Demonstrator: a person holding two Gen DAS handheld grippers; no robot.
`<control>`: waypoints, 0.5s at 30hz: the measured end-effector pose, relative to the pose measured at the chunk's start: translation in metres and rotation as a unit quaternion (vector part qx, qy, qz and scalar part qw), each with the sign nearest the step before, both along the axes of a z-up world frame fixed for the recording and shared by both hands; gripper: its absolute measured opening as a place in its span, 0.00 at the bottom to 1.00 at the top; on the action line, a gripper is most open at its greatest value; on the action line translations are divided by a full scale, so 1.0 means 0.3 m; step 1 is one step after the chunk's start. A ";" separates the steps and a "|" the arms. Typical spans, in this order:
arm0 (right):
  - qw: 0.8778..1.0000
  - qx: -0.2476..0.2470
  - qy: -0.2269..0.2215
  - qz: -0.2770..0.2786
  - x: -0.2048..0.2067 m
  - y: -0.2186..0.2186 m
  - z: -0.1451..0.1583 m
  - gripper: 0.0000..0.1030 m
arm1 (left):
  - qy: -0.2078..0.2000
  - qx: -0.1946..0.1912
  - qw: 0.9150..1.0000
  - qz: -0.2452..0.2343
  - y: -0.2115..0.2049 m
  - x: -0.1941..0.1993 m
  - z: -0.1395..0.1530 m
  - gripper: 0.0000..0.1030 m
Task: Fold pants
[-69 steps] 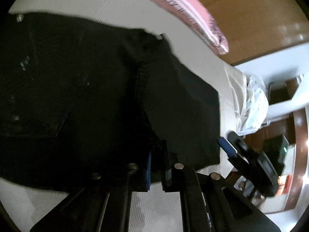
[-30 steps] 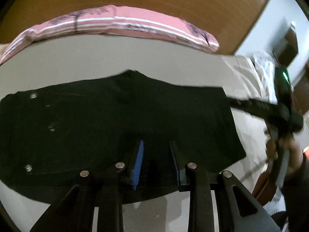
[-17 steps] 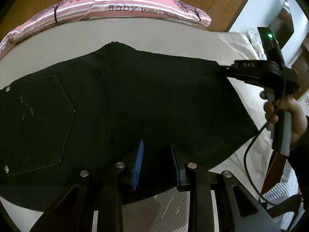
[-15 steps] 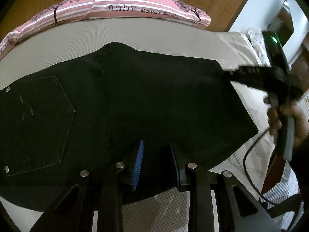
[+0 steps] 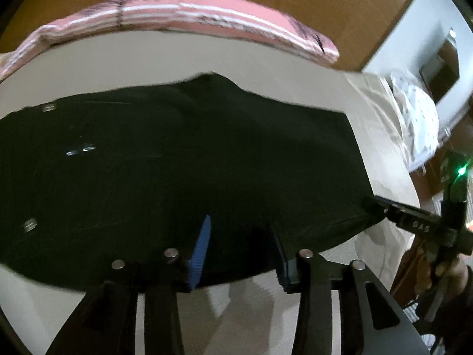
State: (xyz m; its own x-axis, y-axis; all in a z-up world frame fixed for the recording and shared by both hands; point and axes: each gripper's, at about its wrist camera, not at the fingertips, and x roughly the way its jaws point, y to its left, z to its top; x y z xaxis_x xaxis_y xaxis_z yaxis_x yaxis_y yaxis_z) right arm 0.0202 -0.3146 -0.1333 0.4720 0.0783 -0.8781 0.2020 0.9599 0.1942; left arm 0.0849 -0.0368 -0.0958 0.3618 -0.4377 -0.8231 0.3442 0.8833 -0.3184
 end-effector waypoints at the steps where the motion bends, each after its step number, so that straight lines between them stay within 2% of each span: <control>1: 1.000 -0.005 0.001 0.002 0.001 0.011 0.000 0.40 | -0.009 -0.003 1.000 0.017 0.048 -0.018 0.020 0.42; 4: 1.000 -0.012 0.003 0.011 0.007 0.055 0.002 0.42 | -0.021 -0.010 0.998 0.065 0.170 -0.040 0.053 0.46; 6: 1.000 0.003 0.002 0.025 0.015 0.090 0.003 0.42 | -0.024 -0.016 0.994 0.109 0.275 -0.055 0.069 0.46; 9: 0.999 0.017 0.003 0.050 0.031 0.168 -0.002 0.42 | -0.031 -0.011 0.986 0.165 0.410 -0.069 0.092 0.46; 11: 0.998 0.007 0.002 0.063 0.042 0.219 -0.005 0.42 | -0.031 -0.015 0.980 0.198 0.495 -0.077 0.104 0.46; 15: 0.995 0.038 0.003 0.094 0.076 0.318 -0.008 0.42 | -0.001 -0.057 0.965 0.255 0.614 -0.085 0.082 0.47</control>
State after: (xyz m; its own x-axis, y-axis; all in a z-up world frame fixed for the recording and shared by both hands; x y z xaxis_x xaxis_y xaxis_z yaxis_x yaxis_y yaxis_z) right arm 0.0430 -0.2193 -0.1356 0.4368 0.2311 -0.8694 0.0225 0.9633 0.2674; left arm 0.0594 0.1474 -0.0711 0.5554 -0.2901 -0.7793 -0.1252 0.8973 -0.4233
